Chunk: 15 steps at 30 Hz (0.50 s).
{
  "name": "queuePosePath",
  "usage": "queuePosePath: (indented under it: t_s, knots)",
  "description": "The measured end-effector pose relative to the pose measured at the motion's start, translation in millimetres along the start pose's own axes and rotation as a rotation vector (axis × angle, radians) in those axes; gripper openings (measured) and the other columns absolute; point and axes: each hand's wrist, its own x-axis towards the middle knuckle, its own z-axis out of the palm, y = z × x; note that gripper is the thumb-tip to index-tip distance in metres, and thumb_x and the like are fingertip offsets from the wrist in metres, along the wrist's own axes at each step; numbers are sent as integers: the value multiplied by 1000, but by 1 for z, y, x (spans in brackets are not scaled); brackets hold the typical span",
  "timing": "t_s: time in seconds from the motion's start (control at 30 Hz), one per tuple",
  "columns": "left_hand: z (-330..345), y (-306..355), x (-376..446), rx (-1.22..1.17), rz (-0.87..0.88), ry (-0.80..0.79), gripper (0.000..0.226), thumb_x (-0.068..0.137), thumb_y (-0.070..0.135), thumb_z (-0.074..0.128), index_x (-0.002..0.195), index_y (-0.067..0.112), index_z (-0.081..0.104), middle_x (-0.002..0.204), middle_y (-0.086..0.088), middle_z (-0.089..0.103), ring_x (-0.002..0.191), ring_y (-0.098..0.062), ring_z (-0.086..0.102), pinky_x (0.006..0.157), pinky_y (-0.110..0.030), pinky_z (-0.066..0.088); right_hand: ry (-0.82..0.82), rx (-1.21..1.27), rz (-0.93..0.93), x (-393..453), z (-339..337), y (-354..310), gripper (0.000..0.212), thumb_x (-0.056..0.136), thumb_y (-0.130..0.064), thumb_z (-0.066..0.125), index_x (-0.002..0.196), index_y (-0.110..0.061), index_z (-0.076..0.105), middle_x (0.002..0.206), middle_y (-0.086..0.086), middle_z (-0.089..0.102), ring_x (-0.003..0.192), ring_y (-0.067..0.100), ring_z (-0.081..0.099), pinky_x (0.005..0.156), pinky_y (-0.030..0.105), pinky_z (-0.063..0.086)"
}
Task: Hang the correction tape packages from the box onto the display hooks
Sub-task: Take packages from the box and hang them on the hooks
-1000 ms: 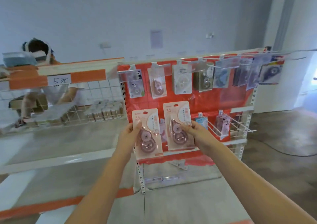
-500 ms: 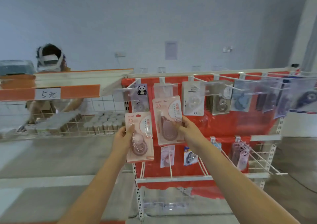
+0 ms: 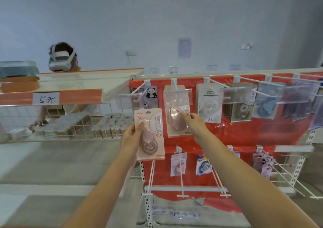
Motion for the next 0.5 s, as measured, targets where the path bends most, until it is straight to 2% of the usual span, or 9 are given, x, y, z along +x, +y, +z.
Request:
queuePosePath:
  t_s: [0.07,0.1,0.13,0.2,0.3,0.37,0.4,0.47,0.5]
  knots:
    - [3,3,2,-11,12,-18,10,95,24,55,97,17,61,85,0,70,59,-6,69,49,-21,54,29,-40,37,14,3,-2,49,92,-36,59,118,6,54,126,21,57,112,33,55,90,41,46]
    - [4,4,3,-4,12,-26,10,94,25,56,96,18,62,88,0,71,64,-8,70,55,-24,56,38,-72,45,20,5,-3,49,92,-36,59,117,6,55,125,20,57,106,32,55,78,37,50]
    - [6,5,4,4,9,-35,9,93,27,57,94,19,63,91,-2,72,72,-13,71,63,-30,59,44,-103,44,27,7,-4,49,92,-36,59,116,7,55,123,20,58,98,29,55,63,30,48]
    - [11,4,4,4,4,-52,9,92,27,59,91,20,64,92,-2,73,84,-21,70,80,-43,57,56,-153,31,38,10,-5,50,93,-35,58,116,9,56,116,22,60,90,26,54,51,23,37]
    - [19,4,0,-52,-20,-92,9,92,24,59,95,16,64,94,-6,73,89,-27,70,84,-47,56,62,-253,-3,47,11,-6,46,94,-36,54,112,7,58,101,15,63,84,25,57,52,24,41]
    - [25,6,-5,-24,12,-122,12,93,24,57,99,15,63,96,-7,73,84,-23,71,75,-39,59,47,-373,-35,51,10,-4,48,93,-43,53,108,2,60,102,13,67,85,24,62,66,32,51]
    - [28,6,-7,-5,41,-136,12,94,25,56,99,16,62,94,-5,72,82,-20,70,71,-33,60,43,-452,-61,53,8,-3,51,93,-46,51,107,2,61,103,13,68,85,24,63,72,34,52]
    - [34,8,-12,37,100,-176,10,95,26,53,97,19,61,92,0,71,83,-16,69,72,-29,59,49,-628,-102,48,0,-6,53,95,-45,46,109,3,60,105,14,66,87,25,59,72,32,45]
    - [38,8,-14,58,125,-194,10,95,27,53,95,21,61,93,0,71,87,-18,69,76,-33,59,53,-724,-115,43,-5,-9,51,97,-43,43,112,4,58,108,17,64,91,28,57,73,32,42]
